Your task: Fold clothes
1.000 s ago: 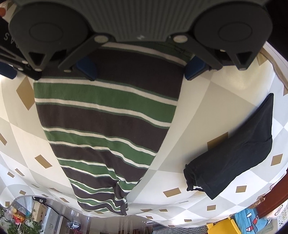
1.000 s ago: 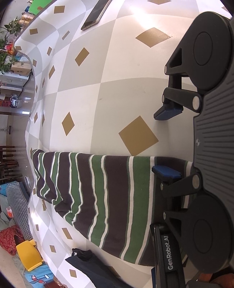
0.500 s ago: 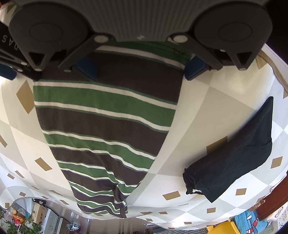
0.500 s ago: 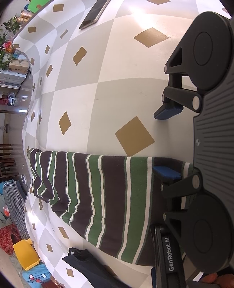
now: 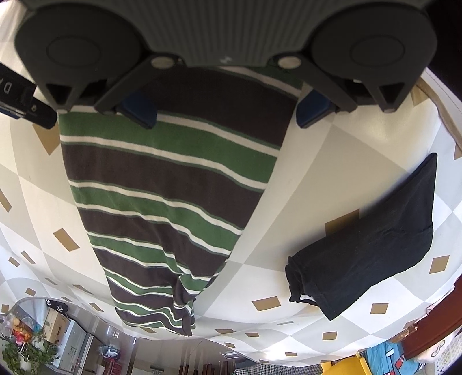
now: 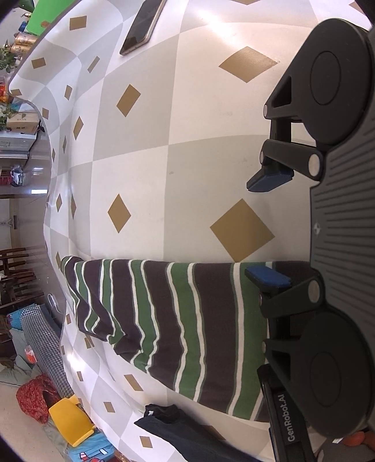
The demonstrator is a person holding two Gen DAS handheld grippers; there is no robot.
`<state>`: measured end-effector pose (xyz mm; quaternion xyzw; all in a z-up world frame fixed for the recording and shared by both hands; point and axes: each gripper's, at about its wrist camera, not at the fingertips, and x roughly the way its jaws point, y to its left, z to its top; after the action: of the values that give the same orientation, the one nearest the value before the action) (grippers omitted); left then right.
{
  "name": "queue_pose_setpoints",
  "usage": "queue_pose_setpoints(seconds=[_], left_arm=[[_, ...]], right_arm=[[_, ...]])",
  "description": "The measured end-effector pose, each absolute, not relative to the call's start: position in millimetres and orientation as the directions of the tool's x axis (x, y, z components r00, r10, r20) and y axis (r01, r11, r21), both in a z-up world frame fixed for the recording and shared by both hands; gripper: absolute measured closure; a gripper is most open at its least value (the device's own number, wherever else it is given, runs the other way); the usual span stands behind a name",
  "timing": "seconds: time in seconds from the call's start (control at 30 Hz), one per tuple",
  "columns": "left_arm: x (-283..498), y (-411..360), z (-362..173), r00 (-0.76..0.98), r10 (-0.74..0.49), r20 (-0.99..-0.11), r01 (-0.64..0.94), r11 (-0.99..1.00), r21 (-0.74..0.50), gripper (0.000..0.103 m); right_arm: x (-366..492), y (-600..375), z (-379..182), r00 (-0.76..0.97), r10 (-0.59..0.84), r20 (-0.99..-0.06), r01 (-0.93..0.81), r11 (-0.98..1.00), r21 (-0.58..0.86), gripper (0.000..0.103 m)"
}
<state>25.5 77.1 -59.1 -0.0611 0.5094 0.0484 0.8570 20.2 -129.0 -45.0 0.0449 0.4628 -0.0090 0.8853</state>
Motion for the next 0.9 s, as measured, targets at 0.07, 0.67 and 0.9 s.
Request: queue_pose_setpoints(seconds=[0.07,0.67,0.9], left_arm=[[31,75,-59,0.475,0.007,-0.880,-0.143,0.987,-0.069,0.000],[85,63,-49,0.613,-0.019,-0.790,-0.038,0.998,-0.054,0.000],[102,54,-53,0.650,-0.025,-0.759,0.033,0.999,-0.005,0.000]], right_arm=[[25,-127,-43,0.578,0.036,-0.815,0.045,0.996,0.076,0.048],[89,-126,-48,0.640,0.056,-0.766,0.013,0.996,0.084,0.048],[106,-125,-51,0.655,0.065,-0.753,0.000,0.996,0.086,0.048]])
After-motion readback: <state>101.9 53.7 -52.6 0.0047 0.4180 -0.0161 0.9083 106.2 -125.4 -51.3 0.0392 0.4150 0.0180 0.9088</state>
